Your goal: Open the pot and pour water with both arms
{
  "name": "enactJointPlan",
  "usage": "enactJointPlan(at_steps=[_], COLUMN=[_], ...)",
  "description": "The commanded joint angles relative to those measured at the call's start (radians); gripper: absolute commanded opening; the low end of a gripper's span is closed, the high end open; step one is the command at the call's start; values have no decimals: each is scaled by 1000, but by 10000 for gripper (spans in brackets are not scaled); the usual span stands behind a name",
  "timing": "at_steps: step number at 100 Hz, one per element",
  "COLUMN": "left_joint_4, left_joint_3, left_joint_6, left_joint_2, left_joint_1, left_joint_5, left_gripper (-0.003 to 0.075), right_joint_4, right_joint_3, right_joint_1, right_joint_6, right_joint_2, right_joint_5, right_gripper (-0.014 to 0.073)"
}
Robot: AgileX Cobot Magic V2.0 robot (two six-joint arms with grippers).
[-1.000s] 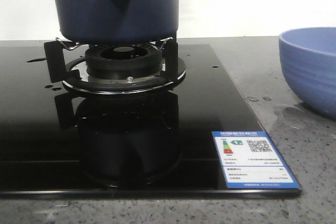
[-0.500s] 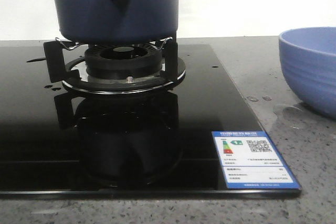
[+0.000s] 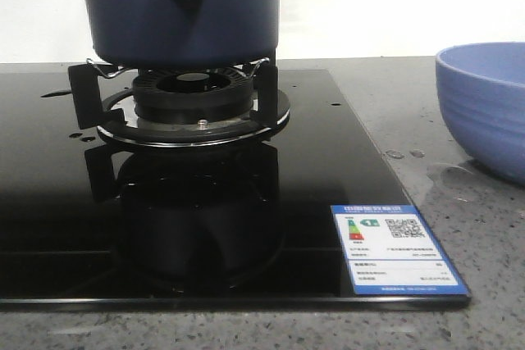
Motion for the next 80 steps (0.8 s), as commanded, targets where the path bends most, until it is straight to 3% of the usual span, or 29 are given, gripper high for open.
enactJointPlan(at_steps=[1, 28, 61, 80], left_joint_4=[-97, -97, -97, -97], left_joint_3=[-38, -40, -40, -42], left_joint_6=[2, 10, 10, 10], left_joint_2=[-28, -20, -20, -20], left_joint_1=[-29, -57, -57, -57], left_joint_5=[45, 16, 15, 18], left_gripper=[545, 531, 218, 190], right_joint_4=[-3, -3, -4, -5], right_joint_3=[-37, -37, -33, -33], right_joint_1=[3, 3, 3, 3], right_joint_6=[-11, -11, -11, -11], right_joint_2=[15, 16, 16, 16], right_joint_5=[-65, -65, -63, -63], right_gripper=[-63, -63, -63, -63])
